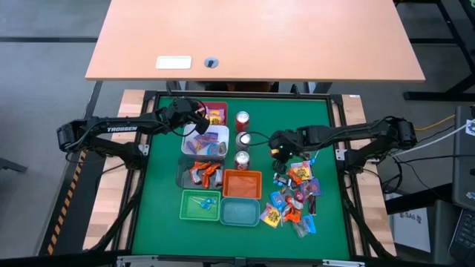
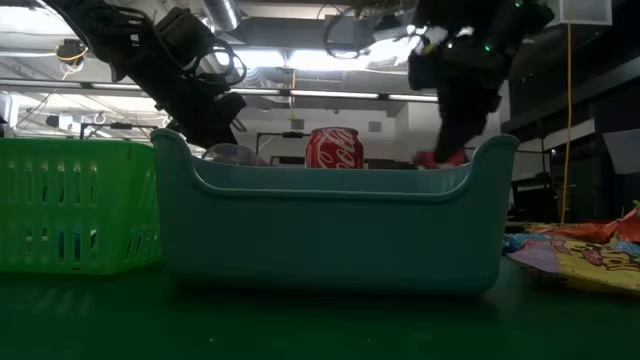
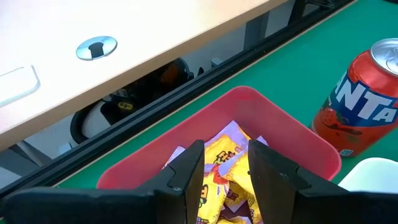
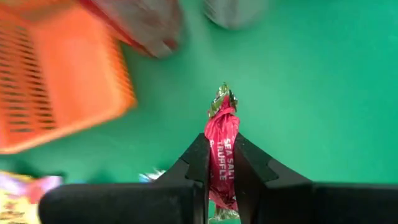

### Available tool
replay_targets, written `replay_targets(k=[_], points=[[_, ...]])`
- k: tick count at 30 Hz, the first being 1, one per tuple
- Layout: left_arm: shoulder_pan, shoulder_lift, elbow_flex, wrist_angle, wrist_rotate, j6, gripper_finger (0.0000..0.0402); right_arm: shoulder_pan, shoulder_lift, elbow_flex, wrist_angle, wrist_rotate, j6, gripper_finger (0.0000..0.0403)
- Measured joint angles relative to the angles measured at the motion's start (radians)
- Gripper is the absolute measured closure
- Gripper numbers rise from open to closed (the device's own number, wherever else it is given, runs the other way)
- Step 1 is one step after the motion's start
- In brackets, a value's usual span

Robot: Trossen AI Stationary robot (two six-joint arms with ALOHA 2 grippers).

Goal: Sort candy
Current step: Put the red candy into the center orange bin

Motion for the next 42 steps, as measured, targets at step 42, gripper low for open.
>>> replay_targets(k=[42], points=[[0.0,0.0,0.0,0.0,-0.001,0.0,0.0288,0.192,0.034,0.001,0.521,-0.209,-0.189,0.0338]])
